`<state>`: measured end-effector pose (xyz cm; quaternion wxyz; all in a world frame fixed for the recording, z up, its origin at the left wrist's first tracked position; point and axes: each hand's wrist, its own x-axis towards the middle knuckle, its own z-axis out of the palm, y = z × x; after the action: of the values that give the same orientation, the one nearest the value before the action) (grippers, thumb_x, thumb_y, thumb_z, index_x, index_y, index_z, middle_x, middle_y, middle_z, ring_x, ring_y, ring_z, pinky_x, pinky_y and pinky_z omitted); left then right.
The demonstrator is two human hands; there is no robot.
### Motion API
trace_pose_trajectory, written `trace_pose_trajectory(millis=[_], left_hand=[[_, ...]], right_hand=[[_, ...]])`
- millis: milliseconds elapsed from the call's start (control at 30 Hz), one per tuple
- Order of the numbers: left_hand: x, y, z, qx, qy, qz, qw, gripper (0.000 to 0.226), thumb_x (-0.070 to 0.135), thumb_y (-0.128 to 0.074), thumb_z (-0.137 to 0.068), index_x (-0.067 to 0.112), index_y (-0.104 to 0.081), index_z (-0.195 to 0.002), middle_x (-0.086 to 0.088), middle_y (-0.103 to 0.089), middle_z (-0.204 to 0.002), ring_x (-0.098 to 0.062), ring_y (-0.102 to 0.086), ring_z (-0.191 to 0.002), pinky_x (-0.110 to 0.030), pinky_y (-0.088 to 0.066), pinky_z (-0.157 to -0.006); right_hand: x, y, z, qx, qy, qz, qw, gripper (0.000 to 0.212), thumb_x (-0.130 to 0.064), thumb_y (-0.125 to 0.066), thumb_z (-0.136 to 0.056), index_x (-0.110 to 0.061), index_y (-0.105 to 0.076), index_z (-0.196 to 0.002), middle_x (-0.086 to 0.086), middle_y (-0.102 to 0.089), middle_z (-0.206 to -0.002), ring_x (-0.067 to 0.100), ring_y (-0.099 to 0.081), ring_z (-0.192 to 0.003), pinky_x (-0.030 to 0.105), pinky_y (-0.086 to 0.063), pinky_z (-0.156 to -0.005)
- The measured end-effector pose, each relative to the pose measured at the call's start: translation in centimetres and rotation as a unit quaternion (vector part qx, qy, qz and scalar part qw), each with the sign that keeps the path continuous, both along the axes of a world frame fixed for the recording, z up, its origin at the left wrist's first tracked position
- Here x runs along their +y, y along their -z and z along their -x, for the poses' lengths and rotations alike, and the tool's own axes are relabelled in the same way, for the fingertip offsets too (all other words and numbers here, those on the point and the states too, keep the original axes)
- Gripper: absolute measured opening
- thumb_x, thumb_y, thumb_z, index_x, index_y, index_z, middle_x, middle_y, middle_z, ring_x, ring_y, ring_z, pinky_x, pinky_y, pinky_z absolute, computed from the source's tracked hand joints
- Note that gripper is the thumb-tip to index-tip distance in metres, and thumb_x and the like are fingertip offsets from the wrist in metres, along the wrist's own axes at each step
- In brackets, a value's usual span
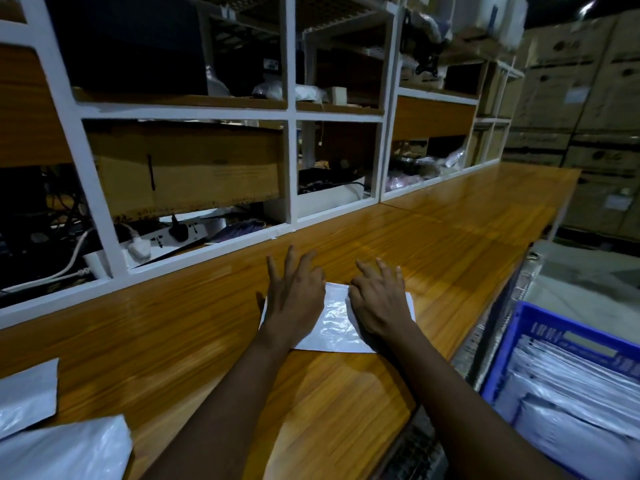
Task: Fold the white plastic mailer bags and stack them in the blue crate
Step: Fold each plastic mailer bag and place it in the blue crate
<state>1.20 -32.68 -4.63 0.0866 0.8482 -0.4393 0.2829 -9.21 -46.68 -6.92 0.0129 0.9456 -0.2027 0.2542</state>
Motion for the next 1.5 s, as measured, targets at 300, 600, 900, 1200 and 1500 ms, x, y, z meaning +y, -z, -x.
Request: trace_pose_trajectory(millis=[300,600,900,1200,1500], left_hand=[[-6.5,0.0,8.5,-0.018,0.096,-0.011,0.995,0.022,0.033,-0.040,-0.102,0.027,-0.060,-0.110,-0.009,-0.028,-0.159,-0.038,-0.006,-0.150,-0.072,-0.002,-0.112],[-19.9,1.4,19.8,-0.034,0.264,-0.036,0.963,0.023,0.029,-0.044,-0.099,0.022,-0.064,-0.108,-0.011,-0.030,-0.159,-0.037,-0.006,-0.151,-0.069,0.006,-0.113],[-29.9,9.6,27.4,0.043,0.336,-0.186,0.922,0.023,0.030,-0.047,-0.099,0.022,-0.067,-0.106,-0.010,-0.018,-0.163,-0.032,0.002,-0.152,-0.063,0.012,-0.114],[-33.7,20.1,27.2,0.103,0.345,-0.224,0.906,0.022,0.025,-0.050,-0.098,0.017,-0.065,-0.112,-0.008,-0.025,-0.161,-0.035,-0.006,-0.151,-0.062,0.005,-0.115],[-35.0,22.5,26.6,0.079,0.360,-0.307,0.878,0.100,0.065,-0.061,-0.083,0.017,-0.014,-0.156,-0.009,0.006,-0.165,-0.035,0.009,-0.151,-0.065,0.004,-0.114]], right_hand=[[-5.5,-0.5,11.9,-0.057,0.046,-0.076,0.994,0.063,-0.042,-0.014,-0.094,-0.009,-0.067,-0.103,0.006,-0.053,-0.146,0.034,-0.031,-0.145,0.058,-0.015,-0.117],[-16.6,5.0,26.2,-0.111,0.150,-0.101,0.977,0.044,-0.033,-0.026,-0.101,-0.012,-0.063,-0.092,0.011,-0.067,-0.123,0.035,-0.052,-0.131,0.058,-0.037,-0.106],[-22.1,13.7,35.2,-0.044,0.256,-0.141,0.955,0.057,-0.040,-0.024,-0.090,-0.008,-0.071,-0.092,0.011,-0.061,-0.135,0.037,-0.049,-0.132,0.051,-0.035,-0.111],[-23.8,19.5,34.0,0.203,0.326,-0.241,0.891,0.087,-0.066,-0.059,-0.085,-0.029,-0.021,-0.154,0.008,0.002,-0.166,0.035,0.001,-0.151,0.062,-0.006,-0.116],[-24.5,21.5,33.5,0.241,0.370,-0.225,0.868,0.112,-0.071,-0.060,-0.082,-0.029,0.012,-0.157,0.014,0.018,-0.164,0.042,0.014,-0.149,0.067,-0.002,-0.116]])
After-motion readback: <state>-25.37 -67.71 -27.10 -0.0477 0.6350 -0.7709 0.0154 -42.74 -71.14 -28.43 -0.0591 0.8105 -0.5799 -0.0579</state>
